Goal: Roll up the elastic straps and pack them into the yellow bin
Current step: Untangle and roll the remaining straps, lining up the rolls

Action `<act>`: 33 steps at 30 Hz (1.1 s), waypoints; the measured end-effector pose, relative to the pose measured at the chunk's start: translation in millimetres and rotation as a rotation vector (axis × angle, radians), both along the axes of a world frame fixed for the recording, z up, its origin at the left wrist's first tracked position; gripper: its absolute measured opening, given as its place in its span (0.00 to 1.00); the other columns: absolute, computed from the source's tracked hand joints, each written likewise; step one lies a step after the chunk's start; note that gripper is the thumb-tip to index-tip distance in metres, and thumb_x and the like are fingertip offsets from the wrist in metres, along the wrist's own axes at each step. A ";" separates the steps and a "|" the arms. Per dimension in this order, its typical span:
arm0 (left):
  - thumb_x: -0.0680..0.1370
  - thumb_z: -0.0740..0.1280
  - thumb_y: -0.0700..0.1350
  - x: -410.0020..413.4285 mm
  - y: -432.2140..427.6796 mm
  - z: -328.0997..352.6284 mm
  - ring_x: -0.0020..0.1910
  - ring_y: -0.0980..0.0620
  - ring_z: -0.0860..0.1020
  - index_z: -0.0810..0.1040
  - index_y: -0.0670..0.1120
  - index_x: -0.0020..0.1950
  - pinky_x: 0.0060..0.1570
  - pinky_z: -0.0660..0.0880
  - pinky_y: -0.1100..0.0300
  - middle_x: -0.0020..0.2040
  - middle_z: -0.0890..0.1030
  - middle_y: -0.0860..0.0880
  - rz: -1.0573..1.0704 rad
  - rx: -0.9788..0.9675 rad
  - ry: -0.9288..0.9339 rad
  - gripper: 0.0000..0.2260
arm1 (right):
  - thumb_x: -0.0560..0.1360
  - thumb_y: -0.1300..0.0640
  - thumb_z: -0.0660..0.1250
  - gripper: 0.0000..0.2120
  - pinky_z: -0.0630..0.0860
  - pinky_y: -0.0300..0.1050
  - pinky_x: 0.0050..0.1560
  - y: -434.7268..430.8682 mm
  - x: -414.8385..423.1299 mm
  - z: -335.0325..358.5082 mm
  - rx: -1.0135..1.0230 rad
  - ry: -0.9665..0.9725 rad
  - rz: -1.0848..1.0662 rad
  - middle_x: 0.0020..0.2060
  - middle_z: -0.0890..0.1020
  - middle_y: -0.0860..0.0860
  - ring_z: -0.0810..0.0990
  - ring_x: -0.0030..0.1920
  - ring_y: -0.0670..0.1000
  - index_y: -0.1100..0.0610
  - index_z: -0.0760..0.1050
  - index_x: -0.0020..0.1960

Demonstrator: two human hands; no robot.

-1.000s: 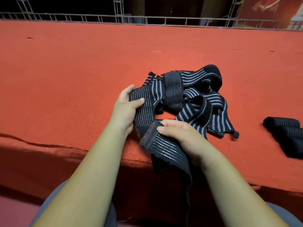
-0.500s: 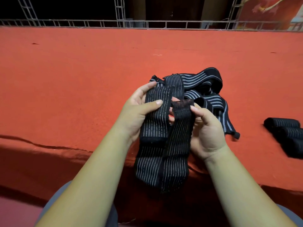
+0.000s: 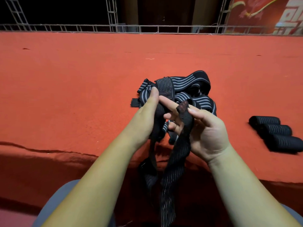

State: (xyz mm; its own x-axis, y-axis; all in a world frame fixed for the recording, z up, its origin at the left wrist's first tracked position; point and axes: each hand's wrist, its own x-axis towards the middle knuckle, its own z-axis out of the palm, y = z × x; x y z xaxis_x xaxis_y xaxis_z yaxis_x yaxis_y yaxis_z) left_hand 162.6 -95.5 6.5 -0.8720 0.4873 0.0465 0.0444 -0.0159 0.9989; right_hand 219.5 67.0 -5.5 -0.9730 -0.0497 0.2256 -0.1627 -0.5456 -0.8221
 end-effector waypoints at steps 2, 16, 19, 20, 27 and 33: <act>0.86 0.59 0.65 2.2 4.2 5.0 0.46 0.45 0.86 0.86 0.46 0.62 0.52 0.82 0.43 0.48 0.87 0.45 0.032 0.011 0.021 0.26 | 0.79 0.55 0.59 0.21 0.79 0.46 0.55 3.6 8.9 4.2 0.021 -0.010 -0.013 0.74 0.80 0.59 0.77 0.61 0.58 0.58 0.88 0.62; 0.90 0.59 0.52 42.2 45.6 -7.5 0.46 0.57 0.86 0.86 0.46 0.56 0.45 0.80 0.58 0.49 0.89 0.52 -0.046 0.051 -0.015 0.17 | 0.82 0.55 0.69 0.24 0.79 0.56 0.61 50.6 51.0 -21.5 0.149 -0.149 -0.301 0.68 0.79 0.71 0.80 0.63 0.63 0.72 0.73 0.70; 0.90 0.57 0.55 44.7 51.7 -14.7 0.59 0.52 0.87 0.86 0.46 0.63 0.62 0.80 0.48 0.59 0.89 0.49 -0.095 0.077 -0.072 0.20 | 0.82 0.57 0.66 0.15 0.84 0.46 0.51 55.0 57.9 -26.5 0.132 -0.162 -0.319 0.57 0.86 0.62 0.85 0.54 0.57 0.65 0.80 0.63; 0.90 0.57 0.55 45.6 53.2 -16.9 0.64 0.49 0.86 0.86 0.46 0.65 0.68 0.78 0.44 0.62 0.88 0.48 -0.118 0.089 -0.083 0.21 | 0.83 0.58 0.66 0.11 0.84 0.45 0.49 55.9 59.4 -27.2 0.138 -0.169 -0.324 0.54 0.87 0.61 0.86 0.51 0.55 0.63 0.82 0.61; 0.90 0.54 0.53 49.9 67.3 -28.6 0.73 0.49 0.80 0.81 0.49 0.75 0.79 0.69 0.41 0.70 0.84 0.47 -0.205 0.155 -0.107 0.20 | 0.86 0.62 0.62 0.12 0.83 0.45 0.53 57.8 59.0 -34.5 0.120 -0.196 -0.385 0.55 0.86 0.62 0.85 0.53 0.56 0.64 0.80 0.65; 0.91 0.53 0.50 52.9 73.2 -33.3 0.73 0.50 0.80 0.78 0.48 0.78 0.75 0.74 0.52 0.72 0.83 0.46 -0.238 0.243 -0.167 0.21 | 0.85 0.64 0.61 0.11 0.83 0.44 0.51 57.7 55.5 -35.1 0.097 -0.202 -0.401 0.52 0.87 0.59 0.86 0.51 0.54 0.63 0.81 0.60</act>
State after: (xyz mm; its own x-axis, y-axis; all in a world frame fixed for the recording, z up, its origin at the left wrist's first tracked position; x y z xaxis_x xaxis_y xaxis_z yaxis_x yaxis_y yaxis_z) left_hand 215.4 -22.3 -26.8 -0.7413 0.6691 0.0525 -0.1517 -0.2432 0.9580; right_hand 275.0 124.7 -40.6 -0.9436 0.3283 0.0426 -0.1768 -0.3910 -0.9033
